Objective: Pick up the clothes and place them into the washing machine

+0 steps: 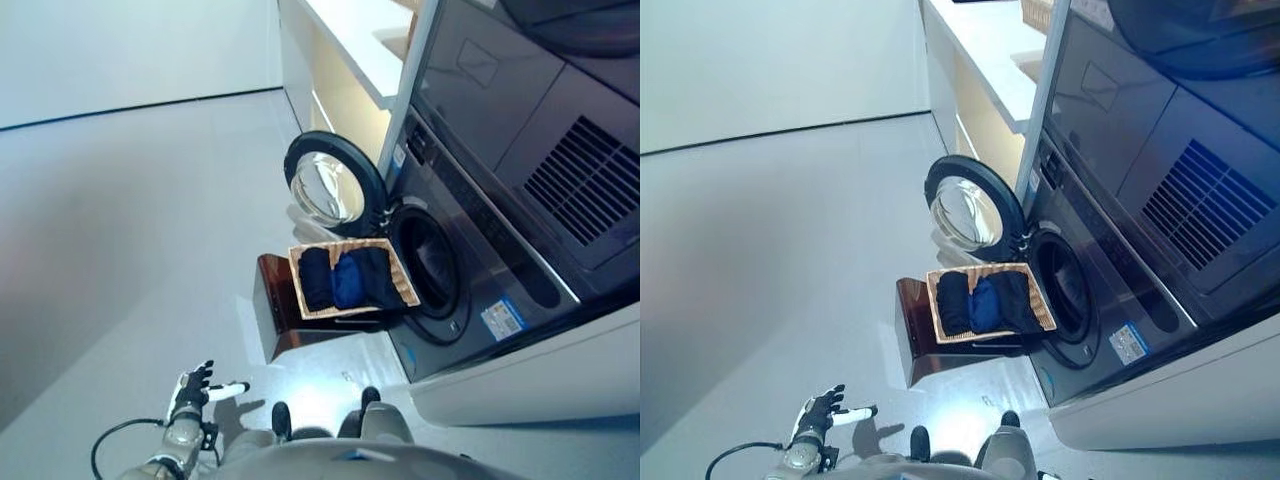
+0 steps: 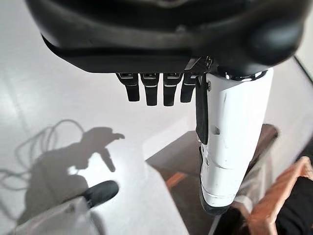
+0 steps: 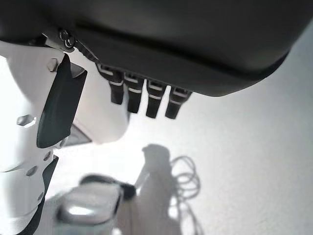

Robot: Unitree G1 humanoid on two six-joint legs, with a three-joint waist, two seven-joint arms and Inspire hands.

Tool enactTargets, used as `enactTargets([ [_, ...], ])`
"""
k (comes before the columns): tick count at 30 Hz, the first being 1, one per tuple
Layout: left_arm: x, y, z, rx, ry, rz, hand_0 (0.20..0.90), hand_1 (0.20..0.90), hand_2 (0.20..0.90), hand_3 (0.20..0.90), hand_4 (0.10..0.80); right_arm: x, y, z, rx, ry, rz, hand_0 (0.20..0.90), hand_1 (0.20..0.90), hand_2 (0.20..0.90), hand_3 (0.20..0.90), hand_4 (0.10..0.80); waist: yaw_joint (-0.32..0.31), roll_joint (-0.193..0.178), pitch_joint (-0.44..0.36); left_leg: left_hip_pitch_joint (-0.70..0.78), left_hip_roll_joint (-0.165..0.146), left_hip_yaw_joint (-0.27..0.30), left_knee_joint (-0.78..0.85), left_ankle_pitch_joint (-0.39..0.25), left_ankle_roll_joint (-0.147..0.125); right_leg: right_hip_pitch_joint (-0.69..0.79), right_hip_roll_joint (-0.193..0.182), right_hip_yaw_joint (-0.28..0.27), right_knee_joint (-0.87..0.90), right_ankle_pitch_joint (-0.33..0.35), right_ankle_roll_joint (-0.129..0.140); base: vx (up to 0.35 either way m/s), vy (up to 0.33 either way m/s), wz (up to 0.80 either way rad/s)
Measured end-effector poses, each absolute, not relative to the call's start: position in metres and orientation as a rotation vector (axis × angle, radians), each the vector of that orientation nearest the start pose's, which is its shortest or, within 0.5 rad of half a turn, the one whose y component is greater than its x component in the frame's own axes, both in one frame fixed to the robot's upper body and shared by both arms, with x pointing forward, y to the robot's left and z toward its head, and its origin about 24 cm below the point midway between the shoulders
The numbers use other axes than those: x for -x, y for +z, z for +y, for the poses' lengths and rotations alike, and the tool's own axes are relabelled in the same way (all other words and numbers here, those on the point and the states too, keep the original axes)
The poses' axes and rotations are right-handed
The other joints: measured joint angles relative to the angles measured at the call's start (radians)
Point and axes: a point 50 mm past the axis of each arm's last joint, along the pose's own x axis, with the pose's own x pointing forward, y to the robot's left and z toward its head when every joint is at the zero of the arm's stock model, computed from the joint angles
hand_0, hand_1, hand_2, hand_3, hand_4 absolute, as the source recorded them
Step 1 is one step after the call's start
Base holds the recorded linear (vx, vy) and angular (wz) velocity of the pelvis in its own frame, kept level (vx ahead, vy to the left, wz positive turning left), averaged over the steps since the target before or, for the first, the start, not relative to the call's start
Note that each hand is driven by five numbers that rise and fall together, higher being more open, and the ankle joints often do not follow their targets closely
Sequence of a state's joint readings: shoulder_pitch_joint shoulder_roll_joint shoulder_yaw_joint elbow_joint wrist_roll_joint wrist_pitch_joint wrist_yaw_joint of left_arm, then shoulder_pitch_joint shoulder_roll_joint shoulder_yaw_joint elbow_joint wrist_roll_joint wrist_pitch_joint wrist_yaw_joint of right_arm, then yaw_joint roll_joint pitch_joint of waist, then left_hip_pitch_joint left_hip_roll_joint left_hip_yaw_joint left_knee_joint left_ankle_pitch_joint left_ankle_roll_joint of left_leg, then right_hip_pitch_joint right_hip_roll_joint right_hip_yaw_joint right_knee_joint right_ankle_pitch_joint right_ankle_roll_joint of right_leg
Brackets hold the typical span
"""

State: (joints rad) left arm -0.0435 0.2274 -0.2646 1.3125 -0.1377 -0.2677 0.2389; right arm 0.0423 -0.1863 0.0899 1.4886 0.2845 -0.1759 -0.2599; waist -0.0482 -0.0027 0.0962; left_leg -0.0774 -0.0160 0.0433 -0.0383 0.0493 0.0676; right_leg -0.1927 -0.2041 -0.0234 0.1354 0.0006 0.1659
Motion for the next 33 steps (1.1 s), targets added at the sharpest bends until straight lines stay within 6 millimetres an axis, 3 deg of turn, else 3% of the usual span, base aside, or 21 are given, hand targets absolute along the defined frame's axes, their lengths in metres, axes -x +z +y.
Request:
enactTargets([
  [2, -0.103, -0.155, 0.23, -0.348, 0.218, 1.008, 0.9, 0.9, 0.9, 0.9, 0.8, -0.019, -0.17, -0.235, 0.182, -0.49, 1.351, 0.9, 0.9, 0.9, 0.9, 0.8, 0.01, -0.016, -0.02, 0.014, 0.019, -0.014, -0.011, 0.014, -0.03, 0.047, 0.014, 0.013, -0.034, 0.032, -0.011, 0.192, -0.254, 0.3],
  [3, -0.093, -0.158, 0.227, -0.334, 0.22, 1.032, 0.9, 0.9, 0.9, 0.9, 0.8, -0.023, -0.169, -0.238, 0.191, -0.487, 1.333, 0.9, 0.9, 0.9, 0.9, 0.8, 0.009, -0.006, -0.038, 0.018, 0.051, -0.018, -0.04, 0.006, -0.046, 0.056, 0.053, 0.0, -0.03, 0.029, -0.022, 0.259, -0.433, 0.47],
  [4, -0.091, -0.159, 0.227, -0.324, 0.228, 1.042, 0.9, 0.9, 0.9, 0.9, 0.8, -0.023, -0.17, -0.235, 0.203, -0.458, 1.328, 0.9, 0.9, 0.9, 0.9, 0.8, -0.007, 0.001, -0.041, 0.016, 0.091, -0.019, -0.024, 0.001, -0.058, 0.085, 0.095, 0.002, -0.037, 0.004, -0.059, 0.175, -0.334, 0.69],
  [5, -0.091, -0.159, 0.227, -0.324, 0.229, 1.041, 0.9, 0.9, 0.9, 0.9, 0.8, -0.022, -0.17, -0.233, 0.211, -0.439, 1.331, 0.9, 0.9, 0.9, 0.9, 0.8, -0.014, -0.007, -0.049, 0.015, 0.1, -0.016, 0.002, -0.01, -0.079, 0.096, 0.108, -0.016, -0.038, 0.015, -0.071, 0.014, -0.238, 0.95],
  [6, -0.093, -0.158, 0.226, -0.315, 0.23, 1.035, 0.9, 0.9, 0.9, 0.9, 0.8, -0.024, -0.17, -0.232, 0.232, -0.41, 1.322, 0.9, 0.9, 0.9, 0.9, 0.8, -0.017, -0.011, -0.043, -0.022, 0.131, -0.014, 0.098, 0.006, -0.11, 0.105, 0.12, -0.039, -0.03, 0.001, -0.1, -0.012, -0.114, 0.77],
  [7, -0.096, -0.158, 0.223, -0.295, 0.234, 1.027, 0.9, 0.9, 0.9, 0.9, 0.8, -0.032, -0.169, -0.232, 0.254, -0.383, 1.295, 0.9, 0.9, 0.9, 0.9, 0.8, -0.004, -0.02, -0.047, -0.069, 0.138, -0.022, 0.191, 0.043, -0.139, 0.102, 0.13, -0.055, -0.003, -0.02, -0.113, -0.02, -0.139, 0.66],
  [8, -0.106, -0.155, 0.226, -0.287, 0.241, 1.002, 0.9, 0.9, 0.9, 0.9, 0.8, -0.033, -0.17, -0.23, 0.27, -0.341, 1.293, 0.9, 0.9, 0.9, 0.9, 0.8, 0.006, -0.064, -0.044, -0.106, 0.116, -0.041, 0.269, 0.044, -0.167, 0.098, 0.096, -0.078, 0.001, -0.015, -0.124, 0.062, -0.037, 0.25],
  [10, -0.114, -0.153, 0.225, -0.289, 0.238, 0.978, 0.9, 0.9, 0.9, 0.9, 0.8, -0.045, -0.169, -0.227, 0.326, -0.28, 1.259, 0.9, 0.9, 0.9, 0.9, 0.8, 0.034, -0.089, -0.042, -0.13, 0.081, -0.038, 0.4, -0.012, -0.151, 0.103, 0.066, -0.084, -0.003, -0.015, -0.124, 0.197, 0.024, -0.12],
  [11, -0.114, -0.154, 0.222, -0.286, 0.23, 0.979, 0.9, 0.9, 0.9, 0.9, 0.8, -0.047, -0.168, -0.23, 0.353, -0.267, 1.246, 0.9, 0.9, 0.9, 0.9, 0.8, 0.034, -0.083, -0.052, -0.103, 0.07, -0.036, 0.357, -0.045, -0.144, 0.097, 0.062, -0.09, -0.012, -0.016, -0.123, 0.233, 0.101, -0.04],
  [14, -0.125, -0.153, 0.211, -0.269, 0.205, 0.954, 0.9, 0.9, 0.9, 0.9, 0.8, -0.064, -0.163, -0.241, 0.363, -0.295, 1.186, 0.9, 0.9, 0.9, 0.9, 0.8, 0.036, -0.027, -0.056, -0.064, 0.079, -0.037, 0.136, -0.082, -0.125, 0.068, 0.084, -0.097, -0.053, -0.009, -0.113, 0.161, 0.115, 0.01],
  [15, -0.124, -0.153, 0.21, -0.27, 0.206, 0.959, 0.9, 0.9, 0.9, 0.9, 0.8, -0.072, -0.162, -0.24, 0.359, -0.293, 1.164, 0.9, 0.9, 0.9, 0.9, 0.8, 0.037, -0.026, -0.051, -0.053, 0.068, -0.04, 0.098, -0.041, -0.08, 0.061, 0.083, -0.077, -0.059, 0.001, -0.098, 0.117, 0.127, -0.21],
  [17, -0.107, -0.158, 0.214, -0.298, 0.206, 1.009, 0.9, 0.9, 0.9, 0.9, 0.8, -0.088, -0.16, -0.232, 0.335, -0.274, 1.114, 0.9, 0.9, 0.9, 0.9, 0.8, 0.039, -0.031, -0.059, -0.036, 0.052, -0.01, 0.06, -0.033, -0.066, 0.081, 0.073, -0.043, -0.117, 0.014, -0.079, 0.151, 0.148, -0.27],
  [20, -0.101, -0.157, 0.224, -0.325, 0.215, 1.023, 0.9, 0.9, 0.9, 0.9, 0.8, -0.112, -0.156, -0.225, 0.295, -0.281, 1.053, 0.9, 0.9, 0.9, 0.9, 0.8, 0.06, -0.032, -0.066, -0.01, 0.033, 0.013, 0.018, -0.019, -0.048, 0.076, 0.048, -0.037, -0.106, 0.017, -0.075, 0.118, 0.128, -0.2],
  [23, -0.093, -0.158, 0.231, -0.35, 0.218, 1.047, 0.9, 0.9, 0.9, 0.9, 0.8, -0.126, -0.152, -0.223, 0.269, -0.301, 1.019, 0.9, 0.9, 0.9, 0.9, 0.8, 0.079, -0.031, -0.078, 0.006, 0.016, 0.016, 0.023, -0.017, -0.051, 0.067, 0.04, -0.011, -0.099, 0.023, -0.057, 0.016, 0.145, -0.24],
  [24, -0.088, -0.159, 0.233, -0.355, 0.222, 1.065, 0.9, 0.9, 0.9, 0.9, 0.8, -0.141, -0.148, -0.223, 0.261, -0.305, 0.991, 0.9, 0.9, 0.9, 0.9, 0.8, 0.115, -0.023, -0.074, 0.001, -0.001, 0.026, 0.054, -0.03, -0.031, 0.045, 0.028, -0.007, -0.076, 0.022, -0.054, -0.155, 0.125, -0.79],
  [26, -0.087, -0.158, 0.236, -0.367, 0.226, 1.068, 0.9, 0.9, 0.9, 0.9, 0.8, -0.168, -0.138, -0.216, 0.26, -0.288, 0.918, 0.9, 0.9, 0.9, 0.9, 0.8, 0.145, -0.025, -0.056, -0.034, -0.003, 0.068, 0.112, -0.039, -0.007, -0.017, -0.009, -0.047, -0.008, 0.021, -0.033, -0.064, 0.028, -0.8],
  [27, -0.09, -0.157, 0.236, -0.366, 0.228, 1.057, 0.9, 0.9, 0.9, 0.9, 0.8, -0.178, -0.134, -0.215, 0.26, -0.284, 0.89, 0.9, 0.9, 0.9, 0.9, 0.8, 0.15, -0.008, -0.057, -0.049, 0.007, 0.069, 0.105, -0.041, -0.005, -0.014, -0.019, -0.101, -0.013, 0.028, -0.041, 0.081, -0.046, -0.08],
  [28, -0.101, -0.154, 0.237, -0.37, 0.234, 1.021, 0.9, 0.9, 0.9, 0.9, 0.8, -0.19, -0.129, -0.214, 0.253, -0.298, 0.859, 0.9, 0.9, 0.9, 0.9, 0.8, 0.144, 0.0, -0.037, -0.06, 0.017, 0.047, 0.102, -0.039, -0.008, 0.001, -0.008, -0.119, 0.012, 0.024, -0.038, 0.081, -0.046, 0.31],
  [30, -0.116, -0.148, 0.241, -0.374, 0.248, 0.973, 0.9, 0.9, 0.9, 0.9, 0.8, -0.198, -0.124, -0.217, 0.248, -0.317, 0.84, 0.9, 0.9, 0.9, 0.9, 0.8, 0.15, -0.023, -0.019, -0.073, 0.013, 0.029, 0.098, -0.008, -0.02, 0.032, 0.001, -0.101, -0.009, 0.024, -0.022, -0.092, -0.046, 0.38],
  [33, -0.132, -0.145, 0.229, -0.346, 0.226, 0.906, 0.9, 0.9, 0.9, 0.9, 0.8, -0.232, -0.101, -0.228, 0.288, -0.368, 0.74, 0.9, 0.9, 0.9, 0.9, 0.8, 0.149, -0.007, 0.014, -0.128, 0.022, 0.006, 0.088, 0.029, -0.031, -0.006, 0.014, -0.13, -0.032, 0.052, -0.032, -0.283, -0.071, 0.21],
])
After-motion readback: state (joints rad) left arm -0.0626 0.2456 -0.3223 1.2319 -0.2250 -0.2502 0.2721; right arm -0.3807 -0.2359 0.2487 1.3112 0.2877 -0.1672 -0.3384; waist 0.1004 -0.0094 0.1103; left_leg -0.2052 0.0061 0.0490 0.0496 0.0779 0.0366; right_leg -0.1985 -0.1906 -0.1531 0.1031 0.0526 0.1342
